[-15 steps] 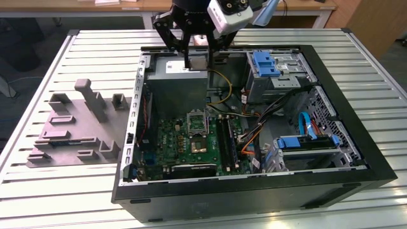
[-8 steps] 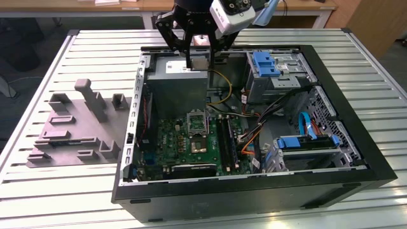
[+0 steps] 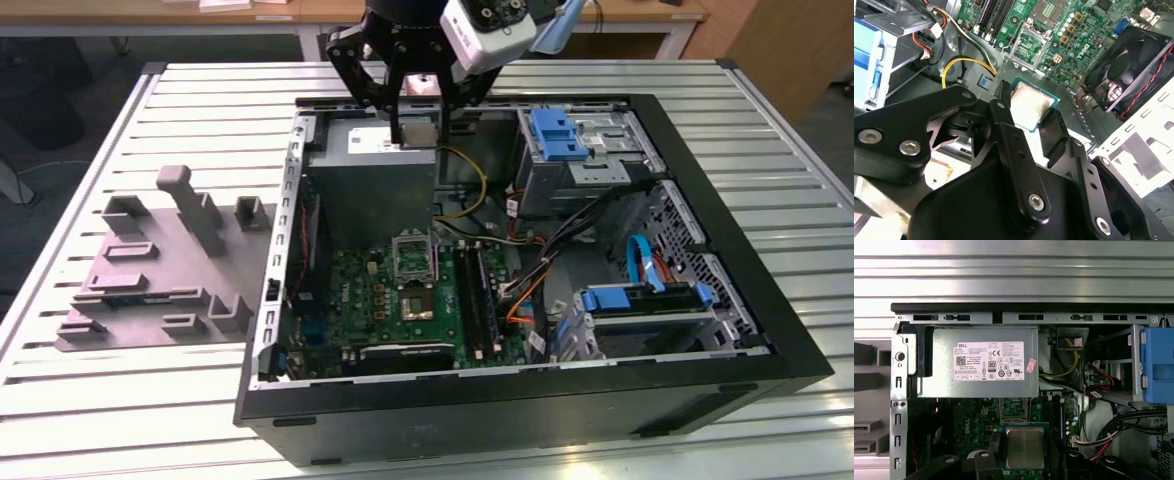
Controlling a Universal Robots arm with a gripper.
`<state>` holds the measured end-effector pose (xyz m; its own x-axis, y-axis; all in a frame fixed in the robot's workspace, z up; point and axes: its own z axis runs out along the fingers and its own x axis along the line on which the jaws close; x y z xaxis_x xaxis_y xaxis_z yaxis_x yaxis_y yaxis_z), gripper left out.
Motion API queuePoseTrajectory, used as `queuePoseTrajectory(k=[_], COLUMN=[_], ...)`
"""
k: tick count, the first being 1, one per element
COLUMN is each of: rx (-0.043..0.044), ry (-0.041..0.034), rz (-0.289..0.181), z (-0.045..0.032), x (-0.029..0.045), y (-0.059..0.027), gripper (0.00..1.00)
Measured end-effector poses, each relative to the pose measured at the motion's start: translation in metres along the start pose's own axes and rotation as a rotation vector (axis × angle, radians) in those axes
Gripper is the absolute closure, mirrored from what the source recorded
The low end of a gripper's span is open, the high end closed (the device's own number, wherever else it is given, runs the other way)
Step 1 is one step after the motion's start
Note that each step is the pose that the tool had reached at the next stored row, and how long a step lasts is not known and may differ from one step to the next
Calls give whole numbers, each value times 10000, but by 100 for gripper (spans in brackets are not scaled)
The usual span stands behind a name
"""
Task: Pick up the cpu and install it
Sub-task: 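Place the cpu into insertion slot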
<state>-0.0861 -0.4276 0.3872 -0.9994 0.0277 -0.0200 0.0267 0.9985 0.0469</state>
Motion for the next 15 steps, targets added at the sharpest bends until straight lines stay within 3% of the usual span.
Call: queuePoseTrajectory(k=[15], rx=[0], ry=[0], rz=[0], z=[12], x=[-1], y=[-26], gripper=[53])
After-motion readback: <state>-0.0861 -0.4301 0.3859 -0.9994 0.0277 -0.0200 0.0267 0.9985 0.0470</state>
